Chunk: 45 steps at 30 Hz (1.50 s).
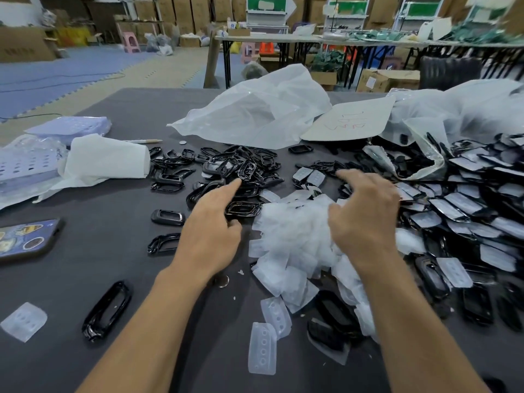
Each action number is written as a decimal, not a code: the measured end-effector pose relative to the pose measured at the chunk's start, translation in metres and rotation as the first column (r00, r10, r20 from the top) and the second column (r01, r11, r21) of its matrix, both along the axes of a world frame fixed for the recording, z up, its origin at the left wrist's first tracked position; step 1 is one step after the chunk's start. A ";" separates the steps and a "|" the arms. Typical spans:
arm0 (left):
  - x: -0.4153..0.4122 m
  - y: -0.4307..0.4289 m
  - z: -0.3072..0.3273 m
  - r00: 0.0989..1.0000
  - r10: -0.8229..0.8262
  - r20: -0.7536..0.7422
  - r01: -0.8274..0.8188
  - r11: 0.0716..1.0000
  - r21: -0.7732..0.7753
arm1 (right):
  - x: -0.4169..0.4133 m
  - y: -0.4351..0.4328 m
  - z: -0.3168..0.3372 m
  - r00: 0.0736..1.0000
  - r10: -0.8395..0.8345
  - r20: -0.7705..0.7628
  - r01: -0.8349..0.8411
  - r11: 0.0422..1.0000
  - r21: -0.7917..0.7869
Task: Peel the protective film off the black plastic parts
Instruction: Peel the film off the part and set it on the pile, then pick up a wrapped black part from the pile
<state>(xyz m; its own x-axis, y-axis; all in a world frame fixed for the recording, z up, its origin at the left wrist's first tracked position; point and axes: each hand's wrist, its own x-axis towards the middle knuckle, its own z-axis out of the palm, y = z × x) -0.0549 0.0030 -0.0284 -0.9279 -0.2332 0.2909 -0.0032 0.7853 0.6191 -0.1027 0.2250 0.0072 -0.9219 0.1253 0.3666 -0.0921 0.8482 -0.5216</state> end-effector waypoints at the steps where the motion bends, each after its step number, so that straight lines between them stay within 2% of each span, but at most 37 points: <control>1: -0.003 0.001 -0.003 0.999 -0.039 0.033 0.042 0.996 -0.076 | 0.004 -0.011 -0.005 0.997 0.079 0.003 -0.079 0.997 0.016; 4: -0.007 0.002 -0.009 0.992 -0.047 0.113 0.077 0.959 -0.272 | 0.013 -0.041 -0.017 0.965 0.259 0.049 -0.262 0.961 0.088; 6: -0.007 0.000 -0.010 1.000 -0.006 0.028 0.014 0.952 -0.305 | 0.017 -0.053 -0.025 0.939 0.329 0.096 -0.343 0.911 0.231; 7: -0.006 -0.001 -0.010 0.999 0.024 -0.036 -0.034 0.954 -0.299 | 0.017 -0.056 -0.029 0.931 0.346 0.116 -0.364 0.896 0.253; 9: -0.003 0.000 -0.008 0.981 0.111 -0.160 -0.149 0.957 -0.250 | 0.017 -0.056 -0.030 0.936 0.338 0.103 -0.352 0.917 0.189; 12: 0.002 0.007 -0.002 0.928 0.262 -0.266 -0.321 0.924 -0.208 | 0.017 -0.055 -0.028 0.948 0.311 0.074 -0.318 0.941 0.117; 15: 0.005 0.008 0.005 0.867 0.385 -0.317 -0.444 0.885 -0.140 | 0.017 -0.053 -0.027 0.941 0.324 0.095 -0.332 0.939 0.087; 17: 0.006 0.003 0.009 0.859 0.430 -0.279 -0.466 0.881 -0.076 | 0.018 -0.050 -0.027 0.934 0.342 0.100 -0.351 0.932 0.091; 20: 0.005 -0.004 0.011 0.894 0.409 -0.182 -0.403 0.913 0.070 | 0.020 -0.051 -0.025 0.935 0.345 0.077 -0.352 0.931 0.100; 23: 0.005 -0.008 0.010 0.926 0.342 -0.161 -0.301 0.925 0.233 | 0.022 -0.054 -0.022 0.940 0.341 0.011 -0.341 0.940 0.032; 25: 0.006 -0.007 0.010 0.950 0.265 -0.167 -0.215 0.940 0.264 | 0.023 -0.060 -0.017 0.925 0.381 -0.004 -0.379 0.920 -0.096; 27: 0.005 -0.004 0.008 0.969 0.169 -0.182 -0.123 0.963 0.240 | 0.024 -0.069 -0.015 0.892 0.451 0.008 -0.427 0.851 -0.304; 28: 0.005 0.000 0.008 0.972 0.126 -0.197 -0.080 0.971 0.226 | 0.025 -0.072 -0.014 0.886 0.463 -0.014 -0.436 0.824 -0.361; 30: 0.006 0.006 0.008 0.972 0.072 -0.224 -0.016 0.970 0.244 | 0.024 -0.075 -0.016 0.902 0.428 -0.055 -0.414 0.821 -0.392; 32: 0.009 0.010 0.010 0.968 0.075 -0.240 0.023 0.923 0.383 | 0.021 -0.071 -0.017 0.919 0.390 -0.056 -0.376 0.824 -0.424; 34: 0.009 0.010 0.011 0.958 0.160 -0.239 -0.014 0.856 0.517 | 0.019 -0.067 -0.017 0.925 0.378 -0.043 -0.363 0.843 -0.396; 36: 0.009 0.011 0.011 0.961 0.196 -0.193 -0.089 0.884 0.458 | 0.018 -0.067 -0.014 0.914 0.406 -0.011 -0.384 0.855 -0.347; 37: 0.008 0.011 0.012 0.975 0.159 -0.157 -0.077 0.899 0.431 | 0.017 -0.069 -0.013 0.900 0.435 0.011 -0.406 0.848 -0.341; 39: 0.006 0.010 0.012 0.993 0.051 -0.108 0.005 0.885 0.466 | 0.014 -0.071 -0.008 0.876 0.479 0.058 -0.421 0.818 -0.392; 41: 0.001 0.004 0.006 0.993 0.072 -0.090 -0.020 0.877 0.481 | 0.002 -0.067 -0.002 0.887 0.455 0.080 -0.382 0.820 -0.427; 43: -0.004 0.000 0.000 0.985 0.163 -0.064 -0.099 0.821 0.562 | -0.029 -0.059 0.005 0.929 0.356 0.102 -0.317 0.907 -0.278; 45: -0.009 -0.004 -0.005 0.978 0.209 -0.014 -0.151 0.747 0.648 | -0.073 -0.045 0.011 0.962 0.198 0.189 -0.206 0.978 0.027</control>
<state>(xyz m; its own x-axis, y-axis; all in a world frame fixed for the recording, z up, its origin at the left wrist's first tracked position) -0.0634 -0.0014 -0.0332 -0.8300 -0.5516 0.0831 -0.0314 0.1949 0.9803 -0.1753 0.1798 0.0182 -0.9784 -0.0835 0.1893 -0.1702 0.8453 -0.5064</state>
